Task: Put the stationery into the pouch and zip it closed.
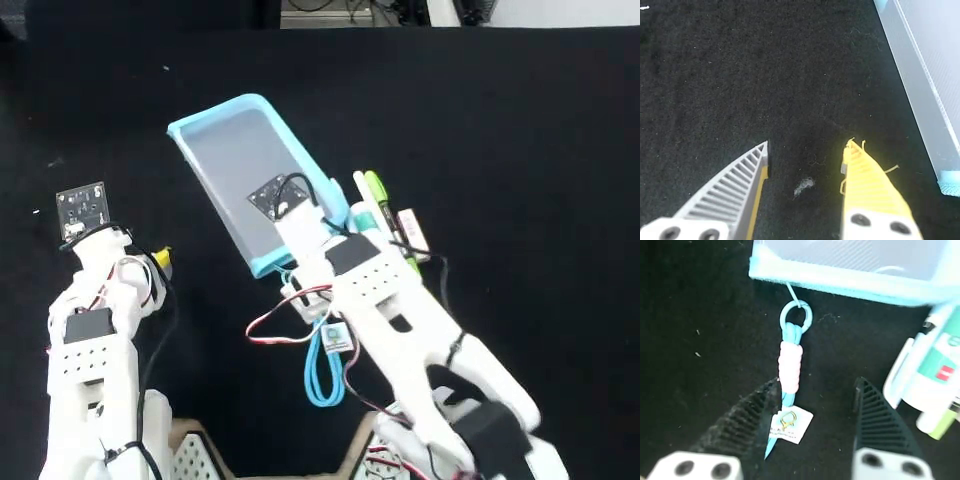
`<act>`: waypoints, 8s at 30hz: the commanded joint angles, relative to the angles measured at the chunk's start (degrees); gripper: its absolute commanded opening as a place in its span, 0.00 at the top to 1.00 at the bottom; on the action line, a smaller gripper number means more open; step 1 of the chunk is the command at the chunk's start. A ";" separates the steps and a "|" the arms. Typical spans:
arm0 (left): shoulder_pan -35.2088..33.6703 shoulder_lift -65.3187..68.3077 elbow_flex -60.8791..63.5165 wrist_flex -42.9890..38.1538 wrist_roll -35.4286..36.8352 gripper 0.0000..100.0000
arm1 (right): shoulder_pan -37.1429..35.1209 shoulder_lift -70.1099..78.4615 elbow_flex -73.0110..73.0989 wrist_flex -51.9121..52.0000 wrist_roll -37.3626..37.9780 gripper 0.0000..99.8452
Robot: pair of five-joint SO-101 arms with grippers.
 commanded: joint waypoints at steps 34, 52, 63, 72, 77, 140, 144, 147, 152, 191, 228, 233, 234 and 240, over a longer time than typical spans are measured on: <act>0.31 -0.70 2.86 -5.27 0.88 0.77 | -2.20 6.46 9.80 -27.78 0.70 0.78; 0.66 -0.70 2.86 -5.36 0.88 0.77 | -2.46 12.00 8.13 -31.82 0.70 1.00; 0.75 -0.70 2.95 -5.36 0.70 0.77 | -3.60 0.22 5.14 -15.82 0.70 0.99; 0.75 -0.70 2.95 -5.10 0.62 0.77 | -11.16 -1.89 13.14 -18.73 0.62 0.90; 0.75 -0.70 2.95 -5.27 0.62 0.77 | -5.27 -1.98 12.70 -18.99 0.26 0.85; 1.19 -6.15 -9.36 13.71 0.62 0.77 | -10.55 -13.41 -8.48 -13.27 9.85 0.99; 4.26 -16.70 -4.18 13.71 0.62 0.76 | -10.55 -17.19 -1.19 -22.15 7.03 0.99; 5.93 -24.09 -1.01 13.98 0.53 0.76 | -10.55 -18.24 2.86 -28.13 5.36 0.99; 6.11 -34.02 1.36 16.53 0.62 0.76 | -10.73 -18.33 5.85 -32.62 5.45 0.99; 19.21 -47.12 6.02 12.92 -3.78 0.76 | -11.43 -18.33 10.15 -38.33 5.45 0.99; 14.20 -25.23 -3.56 9.49 0.09 0.76 | -11.43 -18.33 10.15 -38.24 5.45 0.99; 14.20 -24.53 -4.09 8.44 0.44 0.76 | -11.43 -18.33 10.24 -38.24 5.45 0.99; 14.20 -24.26 -3.47 7.30 0.44 0.76 | -11.43 -18.33 10.24 -38.24 5.45 0.99; 14.11 -24.62 -0.48 2.37 0.53 0.77 | -11.43 -18.33 10.24 -38.24 5.45 0.99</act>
